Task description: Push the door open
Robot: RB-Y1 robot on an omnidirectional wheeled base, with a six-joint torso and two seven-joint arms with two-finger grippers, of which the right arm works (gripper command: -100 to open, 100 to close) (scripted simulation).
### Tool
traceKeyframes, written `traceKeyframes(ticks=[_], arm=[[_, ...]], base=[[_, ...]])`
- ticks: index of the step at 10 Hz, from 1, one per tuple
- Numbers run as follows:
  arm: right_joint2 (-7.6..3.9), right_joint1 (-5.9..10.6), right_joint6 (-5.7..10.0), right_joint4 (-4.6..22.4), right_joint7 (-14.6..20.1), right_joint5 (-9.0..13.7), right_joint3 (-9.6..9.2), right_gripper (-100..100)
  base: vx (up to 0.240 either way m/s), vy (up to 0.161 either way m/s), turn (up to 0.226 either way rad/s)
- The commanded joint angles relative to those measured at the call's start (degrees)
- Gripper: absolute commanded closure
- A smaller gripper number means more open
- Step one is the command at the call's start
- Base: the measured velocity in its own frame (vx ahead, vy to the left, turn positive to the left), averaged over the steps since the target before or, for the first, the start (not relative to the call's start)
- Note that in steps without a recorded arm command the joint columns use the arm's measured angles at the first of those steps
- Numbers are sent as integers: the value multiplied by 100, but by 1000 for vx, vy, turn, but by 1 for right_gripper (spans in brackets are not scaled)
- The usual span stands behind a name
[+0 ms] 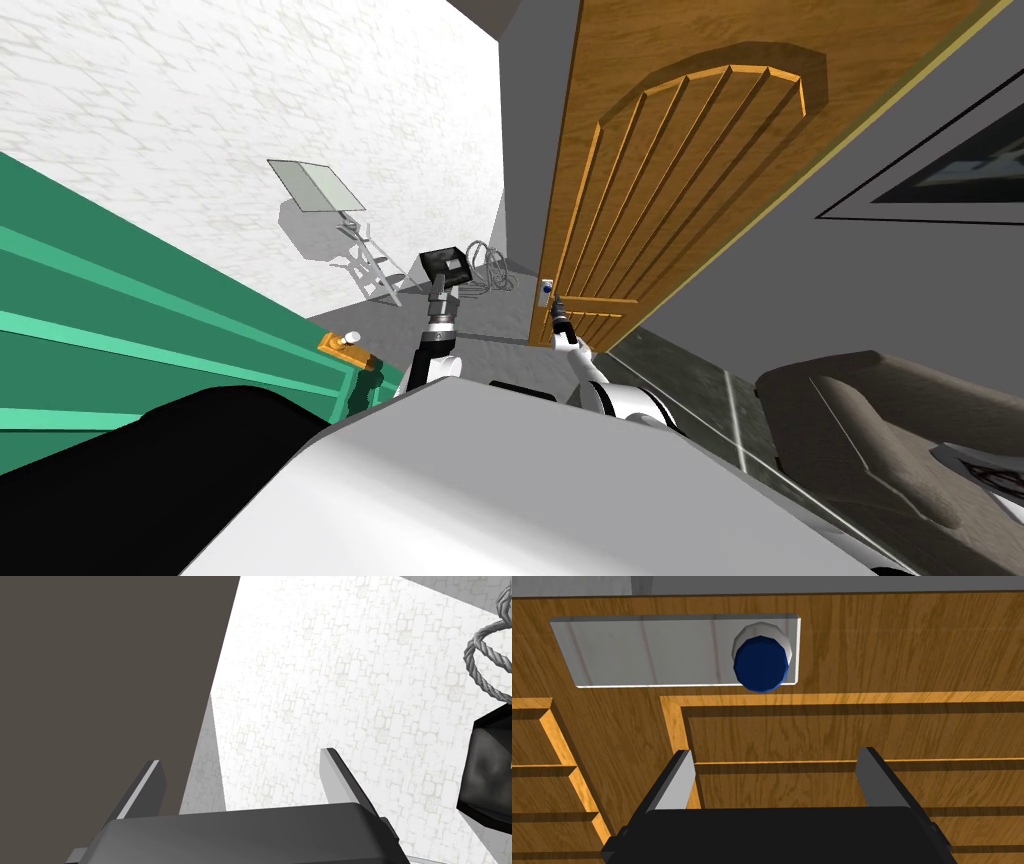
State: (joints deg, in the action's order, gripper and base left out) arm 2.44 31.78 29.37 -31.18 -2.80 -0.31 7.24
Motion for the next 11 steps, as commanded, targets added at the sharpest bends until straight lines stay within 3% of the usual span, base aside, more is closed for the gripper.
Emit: traceKeyframes(ticks=[1, 8, 9, 11], arm=[[21, -7, -24, -23, -9, -1, 2, -100], [21, -7, -24, -23, -9, -1, 2, -100], [-150, -7, -23, -22, -11, 1, 3, -100], [-313, -8, -24, -24, -15, 4, 6, -100]], base=[[0, 0, 0], [1, 1, 3], [40, -45, -15], [59, -63, -19]])
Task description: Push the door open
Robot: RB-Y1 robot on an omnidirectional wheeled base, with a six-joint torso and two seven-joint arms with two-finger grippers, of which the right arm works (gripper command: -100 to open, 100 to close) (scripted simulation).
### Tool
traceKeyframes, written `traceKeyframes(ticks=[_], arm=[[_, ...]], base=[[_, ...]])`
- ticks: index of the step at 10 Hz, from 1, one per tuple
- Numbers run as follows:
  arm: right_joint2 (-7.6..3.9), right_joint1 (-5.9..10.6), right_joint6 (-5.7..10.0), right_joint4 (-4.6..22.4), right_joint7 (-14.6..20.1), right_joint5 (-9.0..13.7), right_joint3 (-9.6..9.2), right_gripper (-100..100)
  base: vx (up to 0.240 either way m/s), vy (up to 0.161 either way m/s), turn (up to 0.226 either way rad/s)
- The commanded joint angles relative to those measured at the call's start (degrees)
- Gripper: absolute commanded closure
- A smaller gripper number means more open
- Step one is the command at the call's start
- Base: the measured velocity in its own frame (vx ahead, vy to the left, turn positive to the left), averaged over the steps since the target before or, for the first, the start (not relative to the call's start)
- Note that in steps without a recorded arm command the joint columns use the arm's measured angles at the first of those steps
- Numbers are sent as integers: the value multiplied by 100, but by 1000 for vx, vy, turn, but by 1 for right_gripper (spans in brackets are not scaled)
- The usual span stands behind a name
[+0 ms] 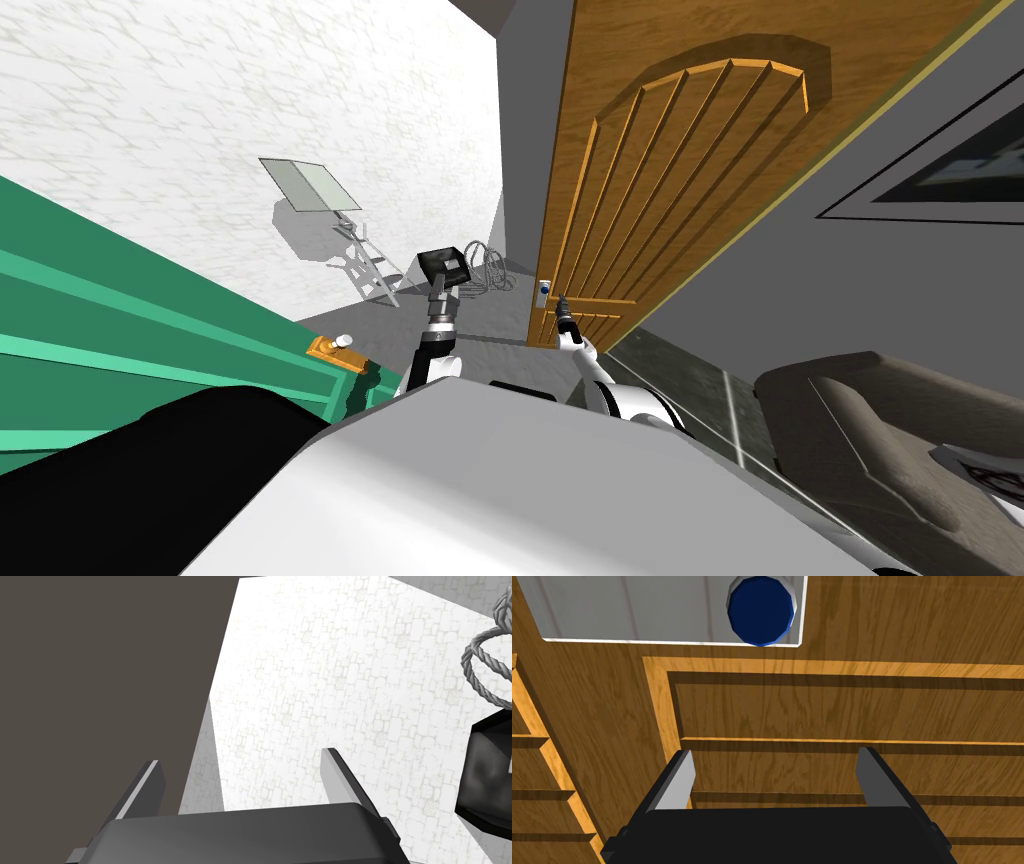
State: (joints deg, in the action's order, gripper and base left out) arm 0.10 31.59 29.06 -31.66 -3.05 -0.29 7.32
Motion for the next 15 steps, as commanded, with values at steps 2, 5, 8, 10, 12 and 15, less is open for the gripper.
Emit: traceKeyframes(ticks=[2, 5, 8, 10, 12, 15], arm=[[197, 9, 6, 21, -2, 11, 6, -100], [255, 9, 6, 20, -3, 12, 6, -100], [255, 9, 6, 20, -3, 12, 6, -100], [255, 9, 6, 20, -3, 12, 6, -100], [255, 9, 6, 20, -3, 12, 6, -100], [-51, 9, 5, 37, -5, 15, 5, -100]], base=[[-96, 70, -10], [5, 5, 16], [0, 0, 0], [-6, -8, -22], [0, 0, 0], [52, -59, -11]])
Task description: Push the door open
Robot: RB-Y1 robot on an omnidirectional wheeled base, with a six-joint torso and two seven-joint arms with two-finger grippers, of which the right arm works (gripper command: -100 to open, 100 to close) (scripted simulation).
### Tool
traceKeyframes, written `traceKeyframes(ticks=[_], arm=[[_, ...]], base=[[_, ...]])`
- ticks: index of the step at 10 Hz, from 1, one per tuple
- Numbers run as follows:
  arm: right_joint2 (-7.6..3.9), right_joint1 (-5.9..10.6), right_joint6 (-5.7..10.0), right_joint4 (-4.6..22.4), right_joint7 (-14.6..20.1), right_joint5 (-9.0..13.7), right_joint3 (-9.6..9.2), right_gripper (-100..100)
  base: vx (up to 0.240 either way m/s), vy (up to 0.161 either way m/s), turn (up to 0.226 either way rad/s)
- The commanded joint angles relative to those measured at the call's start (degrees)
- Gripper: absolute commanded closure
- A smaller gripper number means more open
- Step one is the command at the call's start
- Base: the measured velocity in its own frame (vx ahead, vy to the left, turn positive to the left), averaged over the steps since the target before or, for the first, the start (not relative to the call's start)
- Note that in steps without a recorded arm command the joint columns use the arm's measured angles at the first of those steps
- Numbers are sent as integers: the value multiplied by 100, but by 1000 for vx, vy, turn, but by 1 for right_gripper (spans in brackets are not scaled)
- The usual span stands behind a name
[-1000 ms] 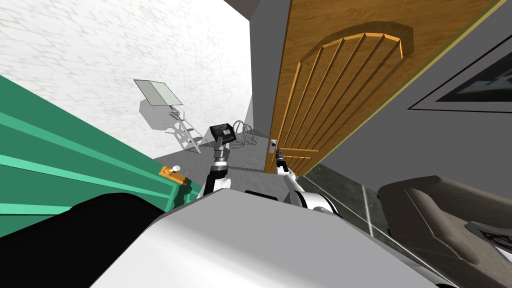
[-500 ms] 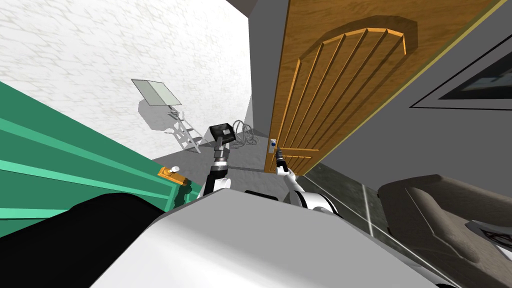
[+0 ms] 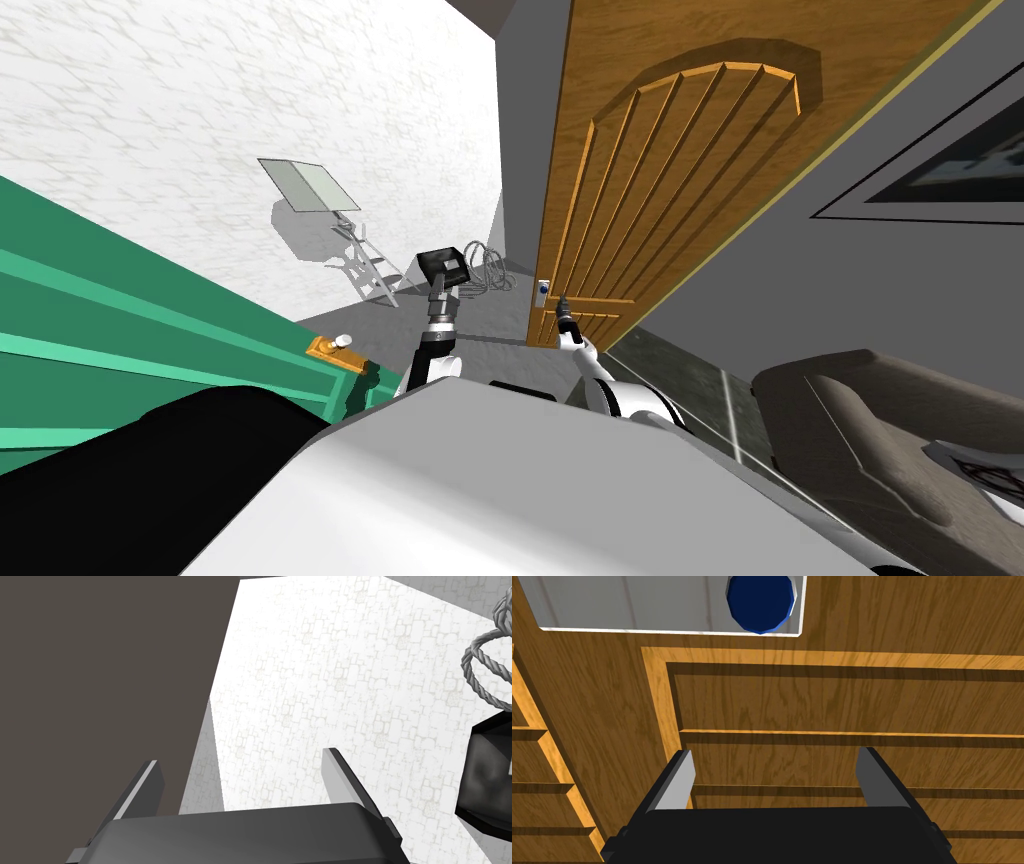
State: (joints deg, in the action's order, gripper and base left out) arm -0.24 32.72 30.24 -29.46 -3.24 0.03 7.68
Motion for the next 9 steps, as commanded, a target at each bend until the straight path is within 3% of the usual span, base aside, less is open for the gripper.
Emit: traceKeyframes(ticks=[1, 2, 3, 5, 9], arm=[[-17, -103, -112, -201, 14, -17, -32, -100], [187, -104, -113, -202, 9, -9, -36, -100], [230, -104, -113, -202, 9, -9, -36, -100], [289, -104, -113, -202, 9, -8, -36, -100], [289, -104, -113, -202, 9, -8, -36, -100]], base=[[33, -34, 4], [-65, 76, 9], [-99, 128, 9], [-9, 11, -3], [1, 1, 2]])
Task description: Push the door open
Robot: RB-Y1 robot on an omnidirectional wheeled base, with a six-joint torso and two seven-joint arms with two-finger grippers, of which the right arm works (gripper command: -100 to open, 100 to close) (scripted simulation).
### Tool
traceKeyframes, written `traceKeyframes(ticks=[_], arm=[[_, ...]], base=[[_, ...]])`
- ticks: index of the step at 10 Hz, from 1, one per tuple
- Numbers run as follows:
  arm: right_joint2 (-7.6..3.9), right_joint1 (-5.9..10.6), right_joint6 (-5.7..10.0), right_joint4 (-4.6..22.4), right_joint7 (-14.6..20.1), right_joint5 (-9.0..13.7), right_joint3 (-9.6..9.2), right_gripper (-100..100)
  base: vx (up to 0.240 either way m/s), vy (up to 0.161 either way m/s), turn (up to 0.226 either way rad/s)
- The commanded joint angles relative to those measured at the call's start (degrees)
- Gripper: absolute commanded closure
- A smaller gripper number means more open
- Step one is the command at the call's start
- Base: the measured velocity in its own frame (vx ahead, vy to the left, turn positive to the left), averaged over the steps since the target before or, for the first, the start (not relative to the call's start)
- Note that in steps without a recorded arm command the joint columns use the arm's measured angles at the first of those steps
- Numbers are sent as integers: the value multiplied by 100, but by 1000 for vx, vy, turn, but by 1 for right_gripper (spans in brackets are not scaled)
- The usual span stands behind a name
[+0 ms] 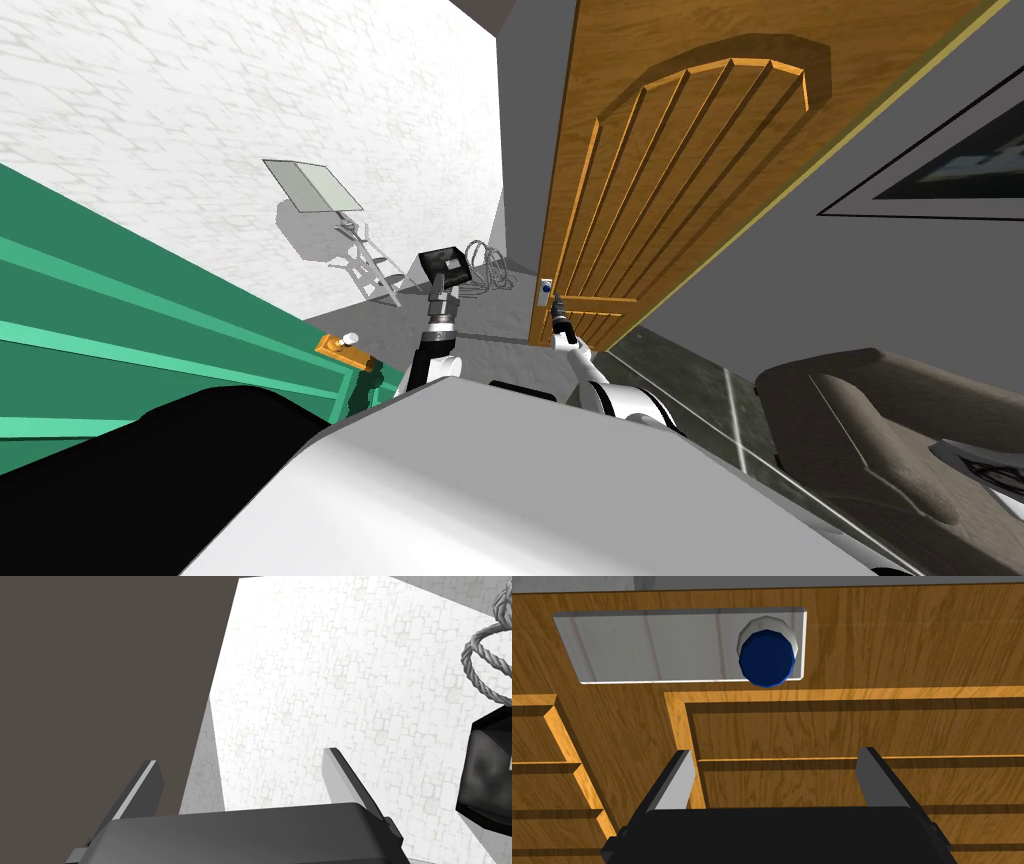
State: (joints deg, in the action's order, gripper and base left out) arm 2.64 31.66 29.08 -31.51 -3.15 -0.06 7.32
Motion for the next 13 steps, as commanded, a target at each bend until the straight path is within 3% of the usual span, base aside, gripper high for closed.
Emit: traceKeyframes(ticks=[1, 5, 6, 8, 10, 11, 12, 13], arm=[[0, 2, 3, 4, 0, 0, 0, -100], [0, 2, 3, 4, 0, 0, 0, -100], [-170, 2, 3, 4, -1, 2, 0, -100], [-355, 1, 3, 3, -2, 4, -2, -100], [-355, 1, 3, 3, -2, 4, -2, -100], [-147, 1, 2, 3, -5, 10, -6, -100], [-147, 1, 2, 3, -5, 10, -6, -100], [-58, 1, 2, 2, -5, 10, -7, -100]], base=[[0, 0, 0], [0, 1, 2], [37, -37, -8], [63, -77, -13], [30, -34, -1], [-61, 51, 9], [-92, 85, 1], [-99, 102, 14]])
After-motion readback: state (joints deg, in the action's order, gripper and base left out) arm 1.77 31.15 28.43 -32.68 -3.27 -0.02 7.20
